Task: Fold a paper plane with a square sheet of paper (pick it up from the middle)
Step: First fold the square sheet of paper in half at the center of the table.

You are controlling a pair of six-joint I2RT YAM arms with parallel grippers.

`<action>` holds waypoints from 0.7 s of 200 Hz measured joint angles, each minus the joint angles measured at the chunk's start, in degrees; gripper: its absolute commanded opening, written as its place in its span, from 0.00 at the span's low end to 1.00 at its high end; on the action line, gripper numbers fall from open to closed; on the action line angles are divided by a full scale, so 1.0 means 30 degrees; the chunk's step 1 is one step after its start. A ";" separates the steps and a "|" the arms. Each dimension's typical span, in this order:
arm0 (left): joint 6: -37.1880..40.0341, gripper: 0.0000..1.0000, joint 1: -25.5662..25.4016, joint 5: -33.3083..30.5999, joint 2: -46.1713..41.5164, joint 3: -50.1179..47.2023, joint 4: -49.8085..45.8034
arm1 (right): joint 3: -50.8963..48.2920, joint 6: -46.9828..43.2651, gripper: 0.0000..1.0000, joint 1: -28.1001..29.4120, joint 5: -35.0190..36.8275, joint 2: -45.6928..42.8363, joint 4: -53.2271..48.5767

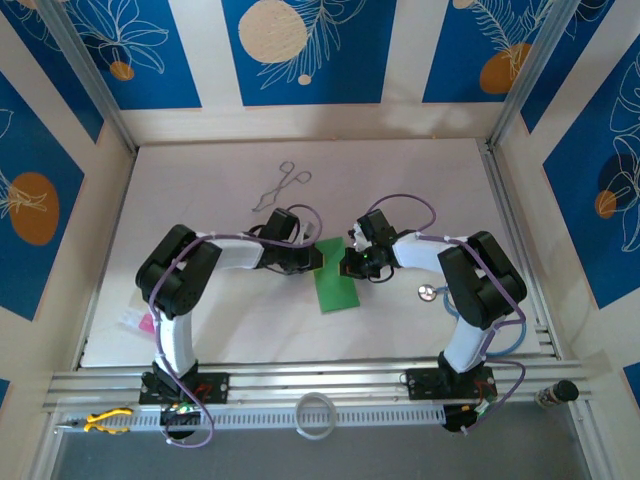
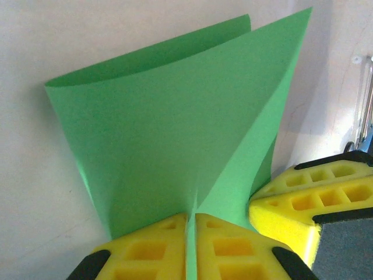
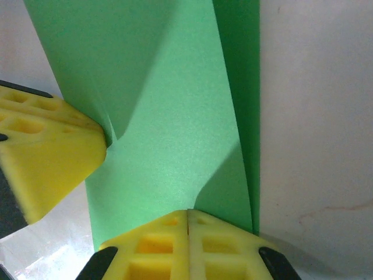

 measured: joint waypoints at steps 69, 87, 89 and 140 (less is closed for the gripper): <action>0.0204 0.14 0.0466 0.0153 0.0270 0.1719 -0.0707 | 0.0007 0.0000 0.00 0.0000 0.0000 0.0000 0.0000; 0.0335 0.14 0.0576 0.0138 0.0845 0.1836 -0.0729 | 0.0007 0.0007 0.00 0.0000 0.0000 0.0000 0.0000; 0.0335 0.14 0.0583 0.0138 0.0933 0.1836 -0.0736 | 0.0007 0.0007 0.00 0.0000 0.0000 0.0000 0.0000; 0.0619 0.14 0.0707 0.0211 0.1377 0.1974 -0.0794 | 0.0007 0.0000 0.00 0.0000 0.0007 0.0000 -0.0007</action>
